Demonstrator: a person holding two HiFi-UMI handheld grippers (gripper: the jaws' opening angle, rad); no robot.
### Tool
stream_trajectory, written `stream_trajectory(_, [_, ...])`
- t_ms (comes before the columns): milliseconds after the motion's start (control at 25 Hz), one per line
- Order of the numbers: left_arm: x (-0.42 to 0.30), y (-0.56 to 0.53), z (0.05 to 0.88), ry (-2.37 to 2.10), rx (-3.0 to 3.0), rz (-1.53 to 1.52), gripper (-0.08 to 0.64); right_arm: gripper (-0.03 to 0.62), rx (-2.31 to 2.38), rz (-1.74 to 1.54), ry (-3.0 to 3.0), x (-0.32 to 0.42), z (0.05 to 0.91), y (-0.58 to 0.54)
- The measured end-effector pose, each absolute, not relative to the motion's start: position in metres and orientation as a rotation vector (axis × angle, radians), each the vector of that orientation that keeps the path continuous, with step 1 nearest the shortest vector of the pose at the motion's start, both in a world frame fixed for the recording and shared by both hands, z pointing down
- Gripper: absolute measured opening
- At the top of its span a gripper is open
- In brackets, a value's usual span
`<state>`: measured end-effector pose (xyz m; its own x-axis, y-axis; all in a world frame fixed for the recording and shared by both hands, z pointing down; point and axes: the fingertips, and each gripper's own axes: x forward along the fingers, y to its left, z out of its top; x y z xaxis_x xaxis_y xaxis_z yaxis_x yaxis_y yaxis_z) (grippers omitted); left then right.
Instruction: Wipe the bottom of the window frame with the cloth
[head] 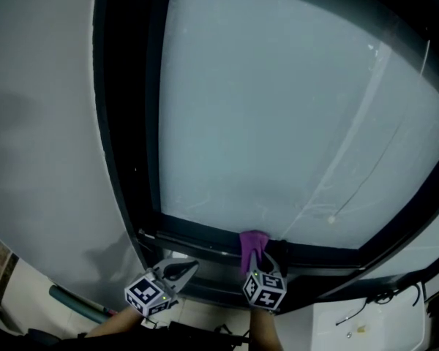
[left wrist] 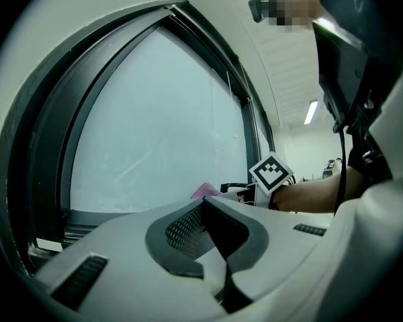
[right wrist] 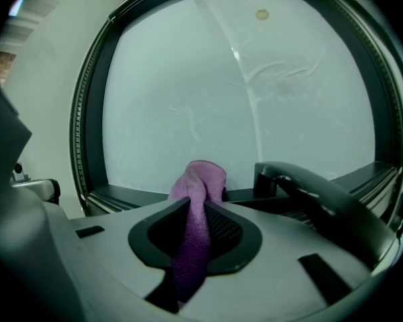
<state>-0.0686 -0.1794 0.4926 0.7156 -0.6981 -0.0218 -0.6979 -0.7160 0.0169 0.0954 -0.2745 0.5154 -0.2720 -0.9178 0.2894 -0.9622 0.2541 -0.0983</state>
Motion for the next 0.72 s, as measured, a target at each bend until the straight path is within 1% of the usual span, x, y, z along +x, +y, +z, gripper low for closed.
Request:
stream_trajectory(240, [-0.063,-0.178,0.495,-1.163,2.907,-0.033,0.002,0.070,1.877,0.395,-2.361,0.100,0.515,-0.268])
stream_trajectory(480, [-0.067,-0.178,0.497,-1.175,2.898,-0.024,0.002,0.069,2.016,0.664,-2.502,0.115,0.515,-0.270])
stream_trajectory(720, [-0.063,-0.179,0.496,-1.157,2.900,-0.019,0.000,0.069,2.092,0.670,-2.507,0.131,0.513,-0.266])
